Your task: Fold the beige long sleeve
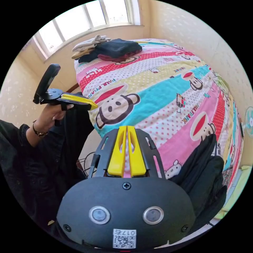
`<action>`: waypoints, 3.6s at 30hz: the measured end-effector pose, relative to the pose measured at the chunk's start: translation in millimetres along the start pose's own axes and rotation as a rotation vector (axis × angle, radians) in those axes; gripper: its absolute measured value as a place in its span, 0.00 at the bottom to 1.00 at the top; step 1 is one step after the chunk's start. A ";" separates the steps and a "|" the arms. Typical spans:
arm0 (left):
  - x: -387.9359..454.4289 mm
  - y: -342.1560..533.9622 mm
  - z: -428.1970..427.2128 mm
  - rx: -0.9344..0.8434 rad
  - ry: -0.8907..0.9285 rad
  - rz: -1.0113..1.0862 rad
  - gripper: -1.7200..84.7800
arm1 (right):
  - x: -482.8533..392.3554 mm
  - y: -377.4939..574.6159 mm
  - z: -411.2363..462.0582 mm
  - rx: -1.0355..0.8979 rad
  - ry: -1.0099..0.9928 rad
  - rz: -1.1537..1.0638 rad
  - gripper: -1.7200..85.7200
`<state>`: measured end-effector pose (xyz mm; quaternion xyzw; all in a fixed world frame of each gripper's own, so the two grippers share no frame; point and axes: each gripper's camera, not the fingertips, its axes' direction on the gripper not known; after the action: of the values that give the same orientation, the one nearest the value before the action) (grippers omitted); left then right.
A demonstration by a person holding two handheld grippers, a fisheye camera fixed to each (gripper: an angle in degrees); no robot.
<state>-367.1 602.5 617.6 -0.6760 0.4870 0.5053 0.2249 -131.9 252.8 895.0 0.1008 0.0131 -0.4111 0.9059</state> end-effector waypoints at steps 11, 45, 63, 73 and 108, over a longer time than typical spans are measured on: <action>-157.4 -125.0 -147.3 0.297 -0.349 -0.129 0.15 | -48.0 -168.1 118.6 -0.618 0.213 -0.260 0.02; 77.2 -69.9 -61.2 0.020 0.117 0.169 0.08 | 31.3 164.9 169.4 0.669 -0.249 0.428 0.02; 379.5 -142.5 224.3 -0.273 -0.158 0.400 0.21 | 14.7 261.5 243.6 0.699 0.013 0.339 0.03; 274.2 -85.4 67.6 0.071 0.270 0.137 0.07 | 22.3 284.4 267.8 0.713 0.053 0.309 0.03; 132.2 175.0 -468.9 0.899 1.410 0.705 0.03 | 52.1 352.9 184.9 0.878 -0.473 -0.441 0.16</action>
<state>-302.5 97.9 713.3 -0.4887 0.8417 -0.2238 -0.0506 155.4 404.8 1131.1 0.3692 -0.3430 -0.5698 0.6492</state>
